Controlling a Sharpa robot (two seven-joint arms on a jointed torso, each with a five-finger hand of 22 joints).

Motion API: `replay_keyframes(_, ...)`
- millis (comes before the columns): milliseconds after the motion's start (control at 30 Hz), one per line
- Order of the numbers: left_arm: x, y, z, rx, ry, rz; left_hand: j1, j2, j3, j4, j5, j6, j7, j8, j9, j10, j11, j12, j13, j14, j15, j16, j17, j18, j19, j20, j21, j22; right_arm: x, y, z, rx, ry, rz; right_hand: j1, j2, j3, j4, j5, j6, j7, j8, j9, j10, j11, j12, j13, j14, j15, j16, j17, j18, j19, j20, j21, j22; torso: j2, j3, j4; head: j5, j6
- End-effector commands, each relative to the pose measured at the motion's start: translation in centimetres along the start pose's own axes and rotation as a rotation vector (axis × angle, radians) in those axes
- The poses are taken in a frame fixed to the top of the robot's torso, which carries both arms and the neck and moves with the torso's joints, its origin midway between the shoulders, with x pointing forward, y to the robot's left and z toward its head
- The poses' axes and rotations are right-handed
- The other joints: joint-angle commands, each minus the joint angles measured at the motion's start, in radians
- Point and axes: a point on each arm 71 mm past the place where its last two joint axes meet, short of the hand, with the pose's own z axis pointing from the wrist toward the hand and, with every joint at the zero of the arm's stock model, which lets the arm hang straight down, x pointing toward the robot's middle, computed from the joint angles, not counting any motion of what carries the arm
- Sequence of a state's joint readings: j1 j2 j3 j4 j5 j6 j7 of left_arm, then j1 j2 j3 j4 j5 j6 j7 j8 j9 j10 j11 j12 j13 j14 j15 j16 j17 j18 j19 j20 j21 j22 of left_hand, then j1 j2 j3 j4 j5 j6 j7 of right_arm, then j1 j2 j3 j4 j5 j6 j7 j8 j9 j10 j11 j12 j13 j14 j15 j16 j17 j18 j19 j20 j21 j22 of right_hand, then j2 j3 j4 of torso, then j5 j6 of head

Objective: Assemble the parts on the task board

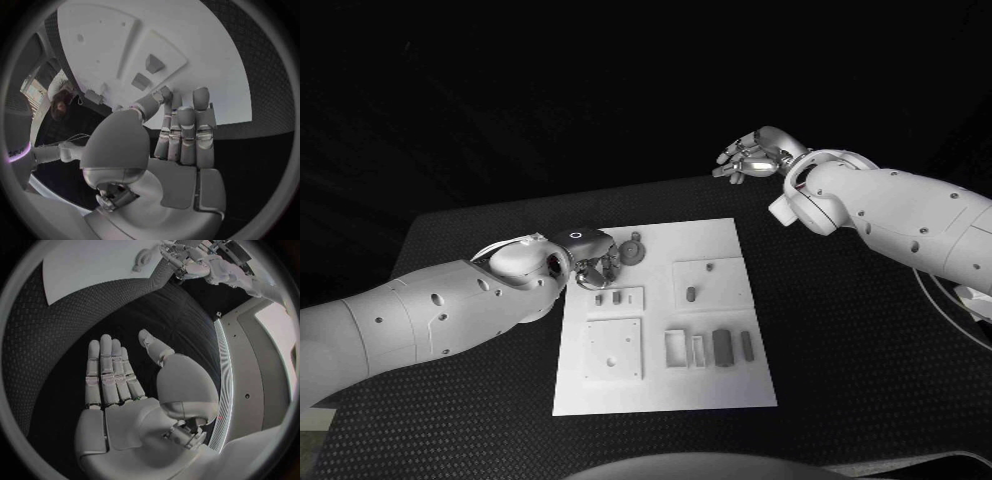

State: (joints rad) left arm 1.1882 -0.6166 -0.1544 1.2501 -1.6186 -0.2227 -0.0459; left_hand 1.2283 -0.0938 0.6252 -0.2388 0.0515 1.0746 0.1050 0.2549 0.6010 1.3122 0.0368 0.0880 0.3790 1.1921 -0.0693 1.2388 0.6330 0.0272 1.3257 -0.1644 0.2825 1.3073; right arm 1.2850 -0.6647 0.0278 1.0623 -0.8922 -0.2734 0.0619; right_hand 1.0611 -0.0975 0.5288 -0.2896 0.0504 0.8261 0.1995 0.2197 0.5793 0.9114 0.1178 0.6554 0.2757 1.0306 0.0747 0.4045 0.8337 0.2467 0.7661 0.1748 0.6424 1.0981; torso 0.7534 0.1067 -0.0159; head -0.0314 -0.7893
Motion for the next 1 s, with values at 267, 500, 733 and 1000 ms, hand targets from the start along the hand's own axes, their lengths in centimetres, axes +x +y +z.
replay_keyframes(267,1.42,-0.18,-0.13,0.013,0.056,0.023,0.002,0.008,0.005,-0.007,0.003,0.011,-0.003,0.006,0.0,0.012,-0.002,0.001,0.003,-0.003,-0.007,0.005,-0.001,0.043,0.0,-0.006,0.007,0.023,0.08,0.05,-0.01,-0.009,0.009,0.001,-0.013,0.0,0.006,0.002,0.003,-0.007,0.0,0.007,-0.001,-0.006,0.003,0.004,-0.002,0.008,0.001,-0.004,0.001,0.015,0.001,0.003,-0.005,0.002,0.0,-0.0009,0.0001,0.0,-0.001)
replay_keyframes(500,1.38,-0.19,-0.17,0.017,0.046,0.021,0.002,0.008,0.005,-0.007,0.003,0.012,-0.003,0.006,-0.001,0.013,-0.002,0.001,0.003,-0.003,-0.007,0.006,-0.001,0.042,0.001,-0.006,0.008,0.023,0.11,0.05,-0.01,-0.009,0.011,0.001,-0.013,0.0,0.006,0.002,0.003,-0.007,0.0,0.007,-0.001,-0.006,0.003,0.005,-0.002,0.008,0.001,-0.004,0.002,0.015,0.001,0.003,-0.006,0.002,0.0,0.0003,-0.0003,0.0,-0.002)
replay_keyframes(733,1.33,-0.18,-0.19,0.022,0.039,0.014,-0.001,0.007,0.005,-0.006,0.003,0.011,-0.002,0.005,-0.002,0.012,-0.002,-0.001,0.003,-0.004,-0.007,0.005,-0.001,0.041,0.0,-0.006,0.007,0.023,0.09,0.02,-0.02,-0.008,0.011,0.001,-0.013,0.0,0.006,0.002,0.003,-0.007,0.0,0.007,-0.002,-0.006,0.003,0.005,-0.002,0.008,0.001,-0.004,0.002,0.015,0.001,0.003,-0.006,0.002,0.0,0.0004,-0.0003,-0.001,-0.002)
replay_keyframes(1000,1.18,0.02,-0.25,0.01,0.016,-0.006,-0.005,-0.004,0.005,-0.007,0.003,-0.002,0.004,-0.004,-0.008,0.0,0.002,-0.011,0.001,-0.009,-0.004,0.001,-0.003,0.039,-0.005,-0.006,0.003,0.021,0.05,0.0,-0.04,-0.008,0.01,0.001,-0.013,0.0,0.006,0.002,0.003,-0.007,0.0,0.007,-0.002,-0.006,0.003,0.005,-0.003,0.008,0.001,-0.005,0.002,0.015,0.001,0.003,-0.006,0.002,-0.001,0.0005,0.0,-0.002,-0.004)
